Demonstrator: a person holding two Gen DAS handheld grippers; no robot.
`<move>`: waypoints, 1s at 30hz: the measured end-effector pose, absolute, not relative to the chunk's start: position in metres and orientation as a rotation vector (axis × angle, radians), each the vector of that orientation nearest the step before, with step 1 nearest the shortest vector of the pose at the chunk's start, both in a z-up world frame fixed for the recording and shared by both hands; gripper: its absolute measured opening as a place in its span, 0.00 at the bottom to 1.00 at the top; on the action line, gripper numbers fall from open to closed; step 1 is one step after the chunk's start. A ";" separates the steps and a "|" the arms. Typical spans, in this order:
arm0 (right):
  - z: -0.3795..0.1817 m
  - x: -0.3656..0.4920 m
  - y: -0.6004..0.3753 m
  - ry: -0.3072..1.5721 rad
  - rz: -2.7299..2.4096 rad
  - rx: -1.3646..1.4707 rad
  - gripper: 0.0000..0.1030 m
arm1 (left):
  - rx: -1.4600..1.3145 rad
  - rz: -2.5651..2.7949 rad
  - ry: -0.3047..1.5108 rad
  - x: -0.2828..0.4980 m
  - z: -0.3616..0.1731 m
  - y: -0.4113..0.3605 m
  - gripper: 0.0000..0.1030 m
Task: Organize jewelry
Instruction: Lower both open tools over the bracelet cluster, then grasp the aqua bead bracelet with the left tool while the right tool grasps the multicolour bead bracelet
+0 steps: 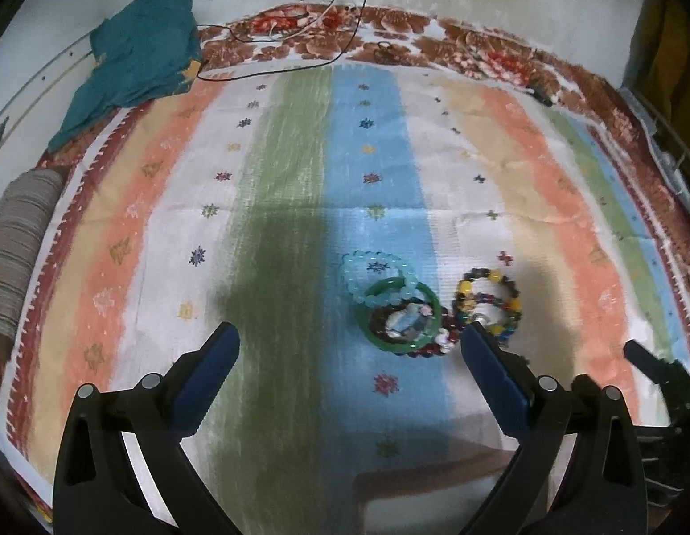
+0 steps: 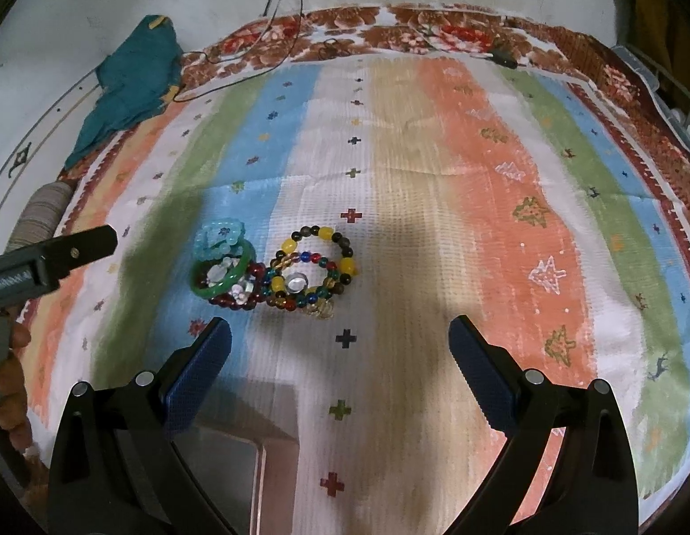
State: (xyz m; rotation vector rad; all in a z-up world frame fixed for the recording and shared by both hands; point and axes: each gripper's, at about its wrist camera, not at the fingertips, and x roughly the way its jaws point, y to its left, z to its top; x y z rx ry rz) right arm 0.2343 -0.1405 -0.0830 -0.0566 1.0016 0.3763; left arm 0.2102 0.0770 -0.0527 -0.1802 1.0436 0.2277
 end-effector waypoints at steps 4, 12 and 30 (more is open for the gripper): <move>-0.090 0.243 -0.135 1.019 0.373 -0.065 0.96 | -0.192 0.223 1.064 0.220 -0.063 0.081 0.95; -0.104 0.257 -0.128 1.051 0.367 -0.079 0.96 | -0.162 0.215 1.086 0.237 -0.079 0.083 0.94; -0.126 0.281 -0.116 1.108 0.358 -0.072 0.76 | -0.188 0.178 1.146 0.273 -0.118 0.093 0.78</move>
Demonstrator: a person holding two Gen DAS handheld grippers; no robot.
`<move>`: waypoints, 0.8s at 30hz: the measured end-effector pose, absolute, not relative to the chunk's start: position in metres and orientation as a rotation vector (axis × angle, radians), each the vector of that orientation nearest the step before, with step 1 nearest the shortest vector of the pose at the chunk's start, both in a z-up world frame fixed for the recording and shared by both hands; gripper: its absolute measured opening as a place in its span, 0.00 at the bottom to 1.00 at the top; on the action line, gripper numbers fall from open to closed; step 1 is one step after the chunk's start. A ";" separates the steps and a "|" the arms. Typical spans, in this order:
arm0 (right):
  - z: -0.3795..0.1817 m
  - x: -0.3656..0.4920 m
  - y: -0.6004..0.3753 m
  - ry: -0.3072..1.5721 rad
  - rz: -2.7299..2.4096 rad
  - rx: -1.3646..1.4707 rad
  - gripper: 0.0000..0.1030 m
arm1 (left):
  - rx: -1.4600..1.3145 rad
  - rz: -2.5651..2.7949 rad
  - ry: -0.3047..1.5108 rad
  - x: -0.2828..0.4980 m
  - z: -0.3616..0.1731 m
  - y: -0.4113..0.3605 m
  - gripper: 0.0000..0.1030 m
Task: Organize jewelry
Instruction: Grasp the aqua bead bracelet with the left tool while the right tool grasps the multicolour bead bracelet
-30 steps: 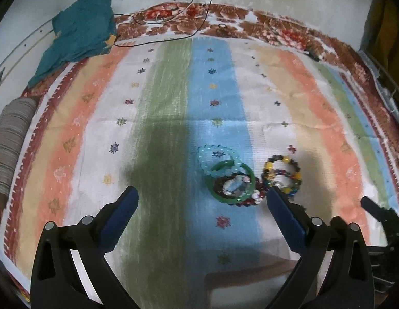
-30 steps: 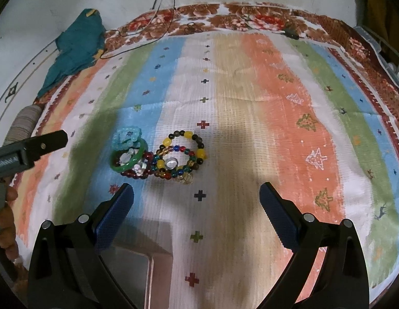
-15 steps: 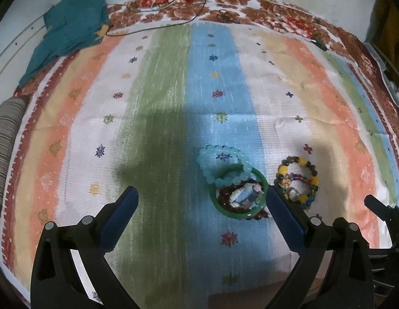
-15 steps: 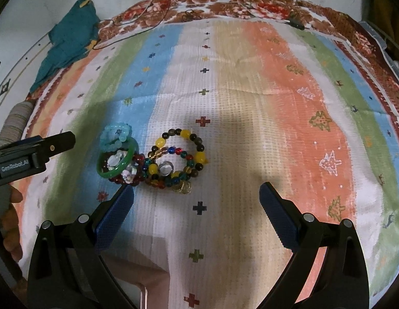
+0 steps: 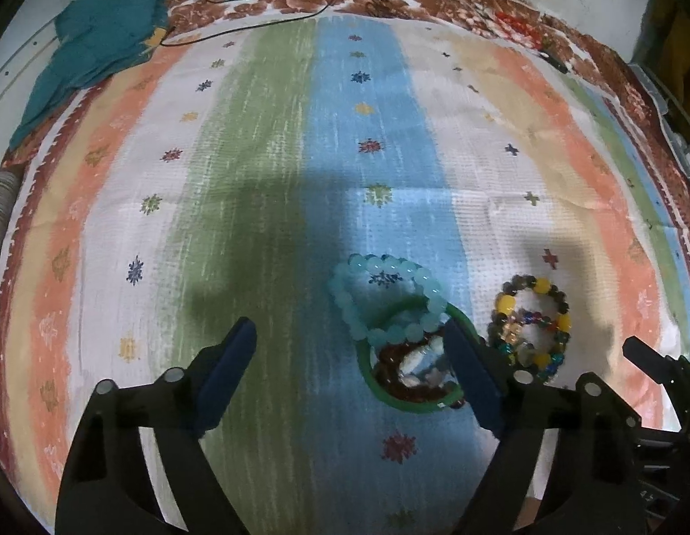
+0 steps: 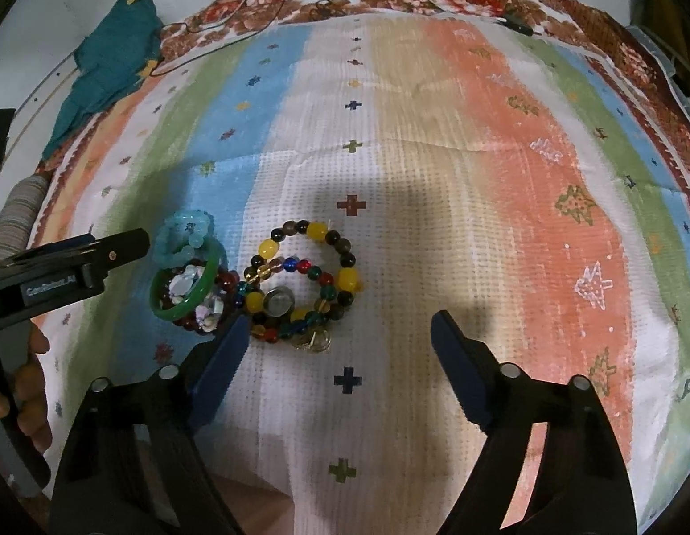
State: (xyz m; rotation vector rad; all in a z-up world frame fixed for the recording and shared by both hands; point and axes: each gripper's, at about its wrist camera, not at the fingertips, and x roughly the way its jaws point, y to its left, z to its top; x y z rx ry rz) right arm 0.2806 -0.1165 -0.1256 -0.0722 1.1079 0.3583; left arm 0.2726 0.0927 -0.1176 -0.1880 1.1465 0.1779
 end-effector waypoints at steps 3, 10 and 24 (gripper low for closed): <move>-0.131 0.285 -0.113 1.116 0.366 -0.065 0.69 | -0.198 0.185 1.153 0.278 -0.123 0.097 0.69; -0.145 0.294 -0.113 1.157 0.373 -0.028 0.49 | -0.200 0.176 1.189 0.288 -0.143 0.102 0.52; -0.156 0.300 -0.109 1.200 0.393 0.019 0.17 | -0.193 0.184 1.186 0.293 -0.164 0.111 0.13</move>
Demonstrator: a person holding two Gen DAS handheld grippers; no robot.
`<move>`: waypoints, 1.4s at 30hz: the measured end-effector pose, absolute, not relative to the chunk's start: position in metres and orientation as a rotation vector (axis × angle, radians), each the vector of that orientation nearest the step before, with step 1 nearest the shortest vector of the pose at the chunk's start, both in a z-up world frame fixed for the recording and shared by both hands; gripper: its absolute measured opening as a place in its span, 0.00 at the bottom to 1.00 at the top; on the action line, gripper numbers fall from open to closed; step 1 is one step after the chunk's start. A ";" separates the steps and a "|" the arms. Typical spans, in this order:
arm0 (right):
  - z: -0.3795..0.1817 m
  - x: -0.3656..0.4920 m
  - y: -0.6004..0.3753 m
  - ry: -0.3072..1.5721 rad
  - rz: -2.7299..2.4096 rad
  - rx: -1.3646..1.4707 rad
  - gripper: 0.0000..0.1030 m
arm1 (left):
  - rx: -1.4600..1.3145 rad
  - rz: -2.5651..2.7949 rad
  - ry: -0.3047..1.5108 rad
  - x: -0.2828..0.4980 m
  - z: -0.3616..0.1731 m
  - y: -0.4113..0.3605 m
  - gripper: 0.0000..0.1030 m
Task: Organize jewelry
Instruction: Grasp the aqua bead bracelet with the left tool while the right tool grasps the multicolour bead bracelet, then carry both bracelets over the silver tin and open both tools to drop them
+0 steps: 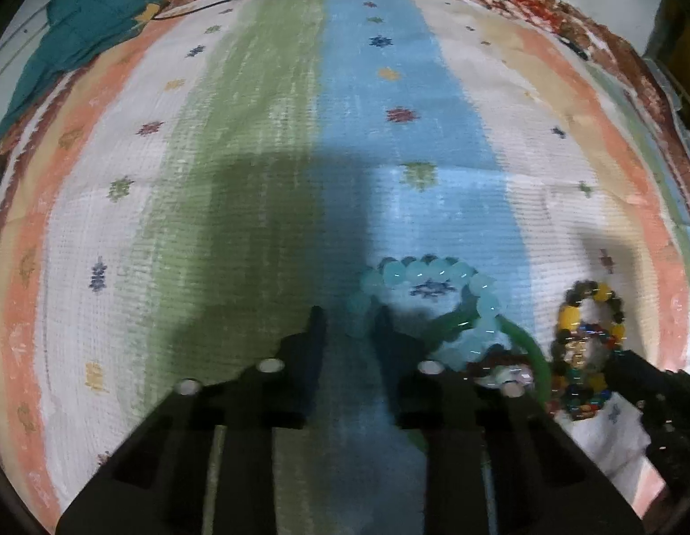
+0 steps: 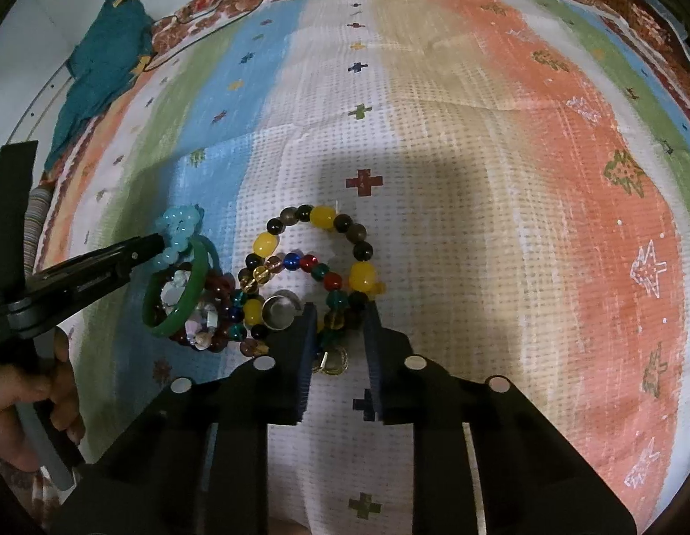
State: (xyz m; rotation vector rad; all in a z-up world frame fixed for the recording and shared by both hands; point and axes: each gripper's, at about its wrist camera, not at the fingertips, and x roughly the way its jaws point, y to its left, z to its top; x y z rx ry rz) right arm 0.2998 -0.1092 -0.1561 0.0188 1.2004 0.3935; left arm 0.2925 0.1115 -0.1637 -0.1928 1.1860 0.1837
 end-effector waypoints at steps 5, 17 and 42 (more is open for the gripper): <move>-0.155 0.299 -0.113 1.195 0.379 0.008 0.10 | -0.227 0.178 1.185 0.291 -0.162 0.119 0.11; -0.135 0.288 -0.111 1.142 0.377 -0.042 0.10 | -0.233 0.154 1.139 0.271 -0.127 0.115 0.11; -0.086 0.237 -0.108 0.968 0.466 -0.125 0.10 | -0.160 0.147 0.999 0.214 -0.060 0.092 0.11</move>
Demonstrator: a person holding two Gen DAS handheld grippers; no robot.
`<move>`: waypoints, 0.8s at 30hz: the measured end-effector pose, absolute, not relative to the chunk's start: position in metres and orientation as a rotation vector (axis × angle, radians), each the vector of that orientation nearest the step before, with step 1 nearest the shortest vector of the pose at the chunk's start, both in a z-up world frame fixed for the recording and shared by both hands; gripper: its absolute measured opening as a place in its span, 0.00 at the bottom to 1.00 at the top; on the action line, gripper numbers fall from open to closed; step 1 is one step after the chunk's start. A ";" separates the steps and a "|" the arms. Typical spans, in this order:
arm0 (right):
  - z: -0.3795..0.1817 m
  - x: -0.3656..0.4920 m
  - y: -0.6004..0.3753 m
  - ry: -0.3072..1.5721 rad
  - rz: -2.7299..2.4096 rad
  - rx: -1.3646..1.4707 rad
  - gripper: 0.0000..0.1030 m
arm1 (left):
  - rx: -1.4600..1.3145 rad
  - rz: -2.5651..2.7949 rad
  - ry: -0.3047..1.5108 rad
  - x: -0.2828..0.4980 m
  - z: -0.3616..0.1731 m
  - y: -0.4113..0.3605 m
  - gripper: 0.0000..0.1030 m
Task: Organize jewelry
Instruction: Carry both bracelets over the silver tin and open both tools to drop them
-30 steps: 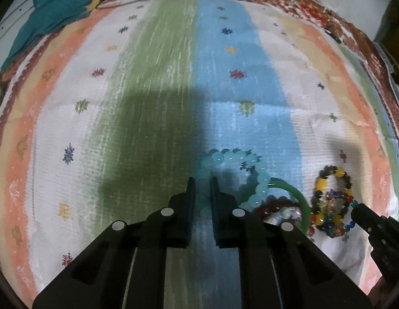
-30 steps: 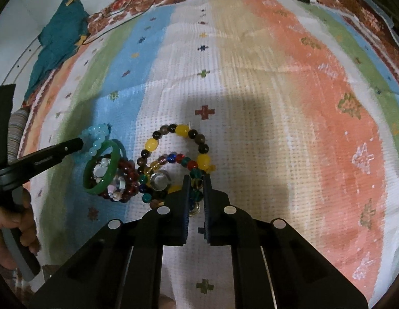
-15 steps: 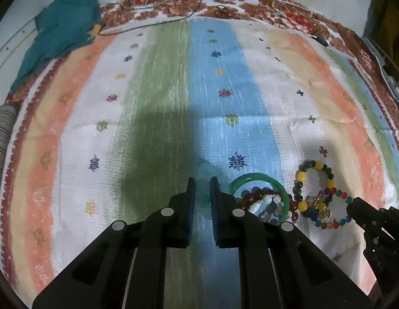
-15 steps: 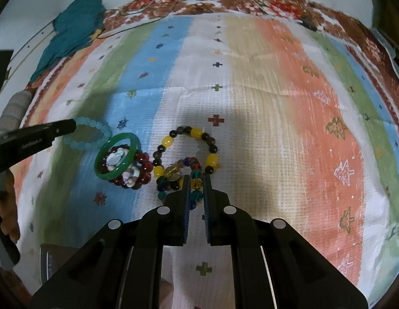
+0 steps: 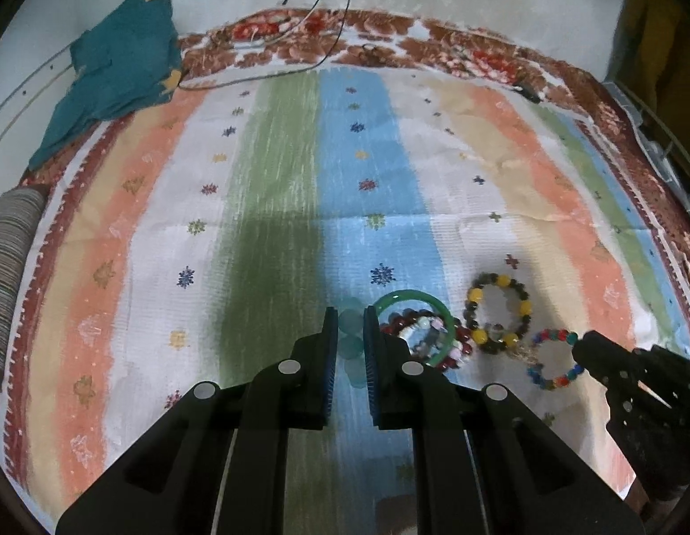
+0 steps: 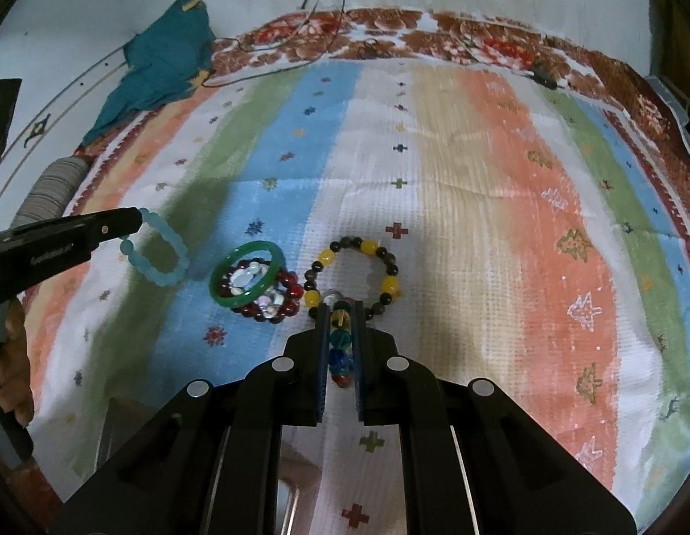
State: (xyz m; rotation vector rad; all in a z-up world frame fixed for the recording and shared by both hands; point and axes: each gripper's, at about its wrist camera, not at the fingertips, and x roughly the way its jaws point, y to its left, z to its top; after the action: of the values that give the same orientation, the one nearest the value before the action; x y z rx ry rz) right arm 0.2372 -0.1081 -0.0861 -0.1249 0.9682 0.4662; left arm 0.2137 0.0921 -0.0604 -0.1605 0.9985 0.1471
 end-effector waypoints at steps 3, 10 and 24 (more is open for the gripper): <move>-0.074 0.229 -0.109 0.939 0.471 -0.123 0.10 | -0.180 0.129 0.979 0.204 -0.052 0.089 0.11; -0.051 0.209 -0.116 0.846 0.471 -0.102 0.10 | -0.154 0.105 0.945 0.185 -0.037 0.075 0.11; -0.026 0.183 -0.119 0.760 0.502 -0.094 0.10 | -0.077 0.061 0.861 0.152 -0.012 0.045 0.11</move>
State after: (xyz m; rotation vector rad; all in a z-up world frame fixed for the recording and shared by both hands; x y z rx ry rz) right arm 0.1832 -0.1190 -0.0262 -0.0937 0.7604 0.5018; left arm 0.1522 0.0452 -0.0115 -0.0771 0.8609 0.0612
